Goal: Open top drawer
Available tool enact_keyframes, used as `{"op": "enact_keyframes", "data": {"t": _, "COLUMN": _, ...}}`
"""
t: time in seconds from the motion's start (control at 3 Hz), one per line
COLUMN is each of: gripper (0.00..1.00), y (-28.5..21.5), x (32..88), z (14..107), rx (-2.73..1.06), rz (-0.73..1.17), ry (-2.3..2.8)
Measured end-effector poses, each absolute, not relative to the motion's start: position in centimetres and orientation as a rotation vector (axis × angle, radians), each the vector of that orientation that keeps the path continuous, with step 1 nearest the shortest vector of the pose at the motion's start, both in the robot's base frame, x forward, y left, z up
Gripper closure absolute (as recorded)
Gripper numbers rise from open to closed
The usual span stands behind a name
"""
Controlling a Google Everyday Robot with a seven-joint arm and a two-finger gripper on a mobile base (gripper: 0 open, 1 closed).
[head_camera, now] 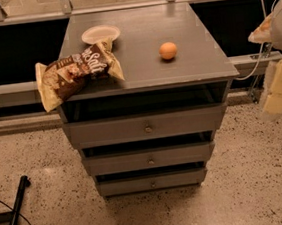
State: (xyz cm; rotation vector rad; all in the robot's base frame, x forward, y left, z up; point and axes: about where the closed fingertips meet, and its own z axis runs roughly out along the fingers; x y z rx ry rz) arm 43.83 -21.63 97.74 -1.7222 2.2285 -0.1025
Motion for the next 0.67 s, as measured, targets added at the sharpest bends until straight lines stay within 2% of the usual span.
{"op": "enact_keyframes", "data": {"t": 0.33, "gripper": 0.00, "y": -21.6, "x": 43.8, "z": 97.7, "rx": -1.722, "rz": -0.102, "ry": 2.229}}
{"op": "enact_keyframes", "data": {"t": 0.67, "gripper": 0.00, "y": -21.7, "x": 43.2, "z": 93.1, "rx": -1.719, "rz": -0.031, "ry": 2.275}}
